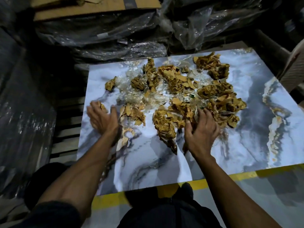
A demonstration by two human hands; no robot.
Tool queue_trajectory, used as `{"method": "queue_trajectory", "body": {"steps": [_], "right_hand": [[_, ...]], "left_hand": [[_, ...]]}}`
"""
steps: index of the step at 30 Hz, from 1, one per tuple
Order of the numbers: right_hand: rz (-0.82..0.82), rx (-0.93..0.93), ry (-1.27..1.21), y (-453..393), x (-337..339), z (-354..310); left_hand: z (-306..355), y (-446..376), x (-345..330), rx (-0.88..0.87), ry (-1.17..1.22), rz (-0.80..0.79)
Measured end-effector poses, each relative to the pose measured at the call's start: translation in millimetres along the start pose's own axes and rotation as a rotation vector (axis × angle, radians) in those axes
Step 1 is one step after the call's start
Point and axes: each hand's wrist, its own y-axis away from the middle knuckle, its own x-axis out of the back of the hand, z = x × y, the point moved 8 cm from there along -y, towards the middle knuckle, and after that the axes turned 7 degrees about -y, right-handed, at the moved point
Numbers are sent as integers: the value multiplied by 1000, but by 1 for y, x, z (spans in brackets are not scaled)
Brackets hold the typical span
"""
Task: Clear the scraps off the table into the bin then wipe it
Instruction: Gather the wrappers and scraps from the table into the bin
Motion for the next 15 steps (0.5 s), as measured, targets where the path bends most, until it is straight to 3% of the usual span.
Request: {"method": "queue_trajectory", "body": {"steps": [3,6,11,15], "right_hand": [[-27,-23,17,-2,5,5],[-16,-60,27,-4,10,16],[-22,-65,4,-6,10,23],[-30,-83,1,-6,8,26]], "left_hand": [[-18,-21,-14,94,-45,-148],[-18,-22,-32,15,-157,-269],[8,3,-57,-195,-236,-323],[27,26,-73,-245,-236,-407]]}}
